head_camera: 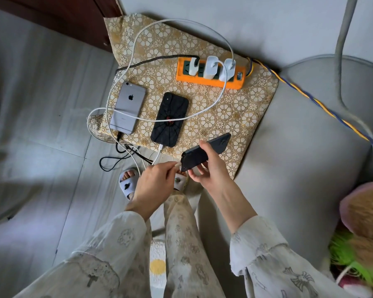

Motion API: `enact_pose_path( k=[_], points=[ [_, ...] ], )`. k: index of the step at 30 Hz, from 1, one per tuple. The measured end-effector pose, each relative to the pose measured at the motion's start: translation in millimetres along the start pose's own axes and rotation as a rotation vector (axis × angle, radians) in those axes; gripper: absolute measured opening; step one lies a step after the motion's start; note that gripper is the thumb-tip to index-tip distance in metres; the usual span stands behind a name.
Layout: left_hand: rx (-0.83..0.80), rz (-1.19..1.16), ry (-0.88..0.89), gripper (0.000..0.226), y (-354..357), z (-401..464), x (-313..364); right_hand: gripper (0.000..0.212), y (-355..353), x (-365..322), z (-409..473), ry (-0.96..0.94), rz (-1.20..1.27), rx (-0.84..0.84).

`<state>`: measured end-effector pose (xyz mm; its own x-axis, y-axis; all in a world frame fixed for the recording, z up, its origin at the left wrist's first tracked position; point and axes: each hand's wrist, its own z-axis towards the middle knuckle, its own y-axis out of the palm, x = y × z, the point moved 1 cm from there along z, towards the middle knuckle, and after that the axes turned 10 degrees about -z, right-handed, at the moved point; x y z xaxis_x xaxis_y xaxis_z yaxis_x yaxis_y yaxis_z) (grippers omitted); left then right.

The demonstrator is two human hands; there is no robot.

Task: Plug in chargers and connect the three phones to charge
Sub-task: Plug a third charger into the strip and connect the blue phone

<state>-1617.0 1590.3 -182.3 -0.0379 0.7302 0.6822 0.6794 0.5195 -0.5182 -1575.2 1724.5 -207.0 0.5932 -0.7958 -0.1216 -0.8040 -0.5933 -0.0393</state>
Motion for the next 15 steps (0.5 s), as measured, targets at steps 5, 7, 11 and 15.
enact_pose_path(
  k=[5,7,11,15],
  points=[
    [-0.271,0.203,-0.094,0.033,12,16,-18,0.06,-4,-19,18,-0.145,-0.407,0.268],
    [-0.302,0.292,-0.104,0.043,10,33,-29,0.084,-6,-29,33,-0.238,-0.649,0.403],
    [-0.313,0.442,-0.083,0.052,-1,62,-45,0.092,-1,-43,53,-0.372,-0.902,0.537],
    [-0.437,0.645,-0.01,0.059,2,72,-50,0.089,18,-43,62,-0.469,-1.031,0.6]
  ],
)
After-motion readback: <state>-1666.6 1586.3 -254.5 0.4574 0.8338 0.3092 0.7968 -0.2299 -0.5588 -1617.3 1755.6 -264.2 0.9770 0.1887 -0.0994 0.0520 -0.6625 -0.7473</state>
